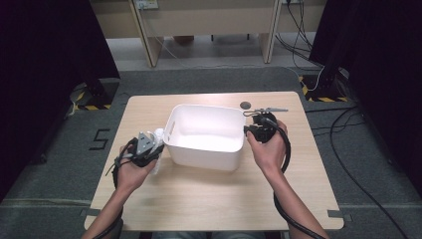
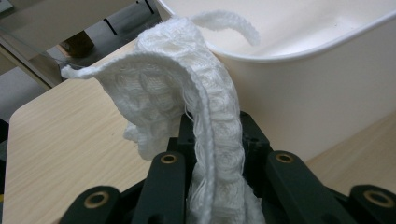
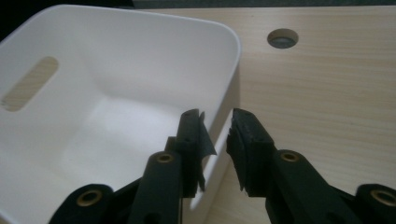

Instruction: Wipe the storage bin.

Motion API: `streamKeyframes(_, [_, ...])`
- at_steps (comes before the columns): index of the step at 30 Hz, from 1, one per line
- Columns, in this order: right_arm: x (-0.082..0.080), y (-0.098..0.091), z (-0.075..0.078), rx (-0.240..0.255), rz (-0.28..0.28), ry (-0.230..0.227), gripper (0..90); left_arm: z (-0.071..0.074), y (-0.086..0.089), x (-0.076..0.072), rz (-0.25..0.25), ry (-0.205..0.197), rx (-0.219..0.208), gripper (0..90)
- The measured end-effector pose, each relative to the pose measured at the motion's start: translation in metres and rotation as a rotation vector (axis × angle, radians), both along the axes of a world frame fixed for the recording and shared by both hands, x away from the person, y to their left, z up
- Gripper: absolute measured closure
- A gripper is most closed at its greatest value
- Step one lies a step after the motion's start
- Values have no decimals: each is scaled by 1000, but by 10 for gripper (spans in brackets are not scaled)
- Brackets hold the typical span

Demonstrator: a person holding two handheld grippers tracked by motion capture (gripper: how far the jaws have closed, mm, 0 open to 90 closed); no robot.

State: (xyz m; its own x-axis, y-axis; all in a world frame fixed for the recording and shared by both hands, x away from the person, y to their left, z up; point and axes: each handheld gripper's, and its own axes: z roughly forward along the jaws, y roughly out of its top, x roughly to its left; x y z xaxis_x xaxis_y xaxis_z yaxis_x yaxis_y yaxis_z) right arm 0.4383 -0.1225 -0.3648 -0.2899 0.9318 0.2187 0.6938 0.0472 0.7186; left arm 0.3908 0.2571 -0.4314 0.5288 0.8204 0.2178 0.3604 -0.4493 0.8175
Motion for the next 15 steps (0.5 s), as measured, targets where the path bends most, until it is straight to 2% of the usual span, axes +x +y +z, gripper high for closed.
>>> streamKeyframes(2, [-6, -1, 4, 8, 4, -14, 719, 1, 0, -6, 0, -9, -6, 752])
streamKeyframes(7, [-11, 6, -5, -29, 35, 43, 735, 2, -2, -19, -13, -8, -12, 753])
streamKeyframes(9, [-10, 8, -8, -35, 39, 45, 756, 2, -3, -22, -23, -18, -7, 753])
streamKeyframes(12, [-8, 14, -8, -75, 29, 36, 767, 1, -7, -23, -29, -7, -22, 753])
streamKeyframes(13, [-6, 15, -8, -95, 31, 24, 771, 1, -9, -21, -39, -18, -18, 753])
streamKeyframes(14, [-4, 16, -8, -98, 25, 24, 775, 1, -11, -20, -32, -1, -26, 753])
streamKeyframes(15, [0, 16, -8, -102, 24, 21, 778, 1, -12, -17, -41, -13, -16, 753])
